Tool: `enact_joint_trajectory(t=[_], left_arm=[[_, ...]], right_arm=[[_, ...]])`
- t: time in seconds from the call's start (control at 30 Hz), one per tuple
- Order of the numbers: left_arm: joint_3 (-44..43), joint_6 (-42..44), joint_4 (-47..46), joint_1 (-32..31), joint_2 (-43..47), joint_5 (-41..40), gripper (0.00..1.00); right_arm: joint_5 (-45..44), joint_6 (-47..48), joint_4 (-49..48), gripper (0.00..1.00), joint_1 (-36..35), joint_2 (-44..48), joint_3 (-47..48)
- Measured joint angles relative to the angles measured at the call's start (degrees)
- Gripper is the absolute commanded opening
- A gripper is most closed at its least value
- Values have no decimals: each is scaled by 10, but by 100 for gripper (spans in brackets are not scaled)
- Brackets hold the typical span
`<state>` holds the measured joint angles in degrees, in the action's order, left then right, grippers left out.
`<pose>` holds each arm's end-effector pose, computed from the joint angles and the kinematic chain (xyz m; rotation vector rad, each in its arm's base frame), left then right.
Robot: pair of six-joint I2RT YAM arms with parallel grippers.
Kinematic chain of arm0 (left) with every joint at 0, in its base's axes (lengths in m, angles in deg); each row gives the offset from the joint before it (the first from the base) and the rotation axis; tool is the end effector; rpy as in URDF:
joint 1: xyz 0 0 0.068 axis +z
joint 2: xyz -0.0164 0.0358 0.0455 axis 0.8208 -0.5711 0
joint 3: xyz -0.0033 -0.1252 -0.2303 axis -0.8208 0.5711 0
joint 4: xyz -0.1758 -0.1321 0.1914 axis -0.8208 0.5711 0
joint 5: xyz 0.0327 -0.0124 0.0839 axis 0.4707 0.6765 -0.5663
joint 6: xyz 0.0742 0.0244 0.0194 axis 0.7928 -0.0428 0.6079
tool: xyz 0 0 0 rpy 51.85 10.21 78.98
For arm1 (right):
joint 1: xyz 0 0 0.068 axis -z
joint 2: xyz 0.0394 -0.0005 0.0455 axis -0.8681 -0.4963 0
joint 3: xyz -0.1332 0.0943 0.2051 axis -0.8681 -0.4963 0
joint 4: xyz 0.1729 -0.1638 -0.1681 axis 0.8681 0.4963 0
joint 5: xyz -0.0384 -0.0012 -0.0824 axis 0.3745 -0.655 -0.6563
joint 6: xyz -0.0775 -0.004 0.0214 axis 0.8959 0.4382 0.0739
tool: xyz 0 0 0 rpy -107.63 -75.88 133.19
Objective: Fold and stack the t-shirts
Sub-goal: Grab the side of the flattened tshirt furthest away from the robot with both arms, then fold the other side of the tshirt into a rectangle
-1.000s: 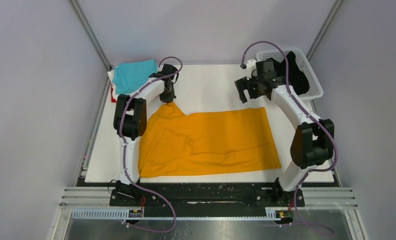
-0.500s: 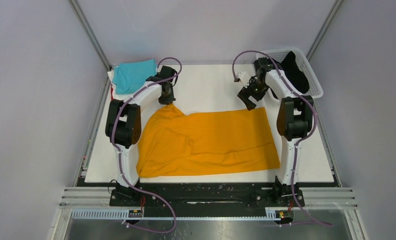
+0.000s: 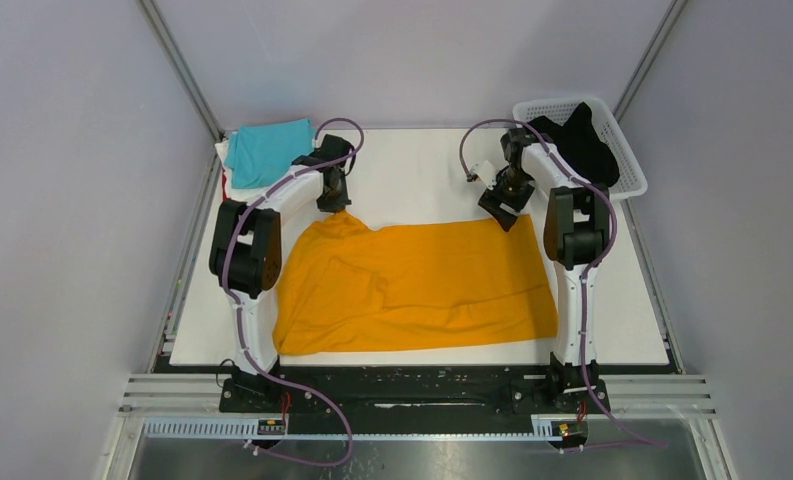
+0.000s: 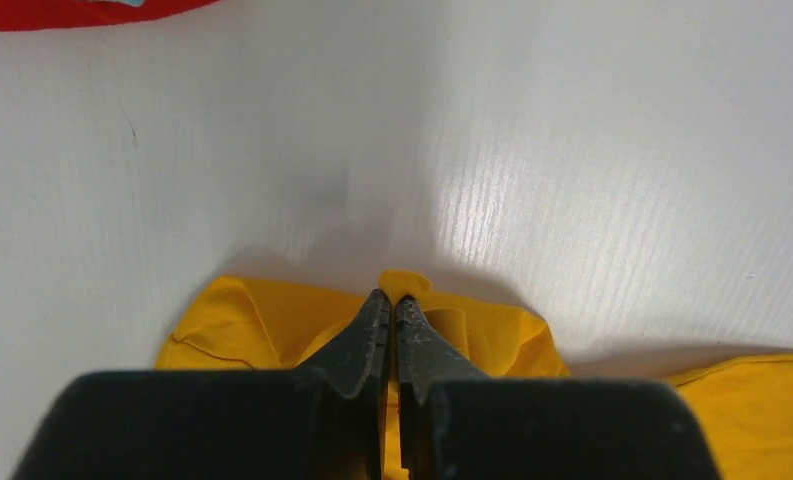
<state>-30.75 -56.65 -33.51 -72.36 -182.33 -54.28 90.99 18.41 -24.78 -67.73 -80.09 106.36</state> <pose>0.4573 -0.1265 0.1444 -0.2231 2.6142 0.0283 0.4951 0.0731 0.1038 -1.5082 2.5179 0.0546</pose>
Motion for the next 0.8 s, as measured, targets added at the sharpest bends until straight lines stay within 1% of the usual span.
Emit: enact_joint_trajectory(t=[0.1,0.17,0.2,0.27,0.33,0.37,0.43,0.53,0.7,0.8], left_arm=[[2,0,0,0,7,0,0],[2,0,-1,0,12,0,0],[3,0,-2,0,16,0,0],[9,0,-4,0,24,1,0],[15,0,-7,0,35,1,0],[18,0,-9,0,39,1,0],[23,-1,-14,0,45,0,0],[37,-4,-24,0,56,0,0],[71,-14,-36,-1,80,1,0],[95,-22,-45,-4,98,1,0]], right_arm=[[1,7,12,77,0,-5,8],[2,12,25,71,0,-10,19],[4,15,31,65,0,-13,24],[6,19,39,48,0,-15,27],[8,22,46,33,0,-16,27],[9,22,50,27,0,-16,27],[12,19,53,20,0,-16,26],[14,13,48,12,0,-15,21],[15,8,29,6,-1,6,-7],[17,11,8,5,-5,40,-46]])
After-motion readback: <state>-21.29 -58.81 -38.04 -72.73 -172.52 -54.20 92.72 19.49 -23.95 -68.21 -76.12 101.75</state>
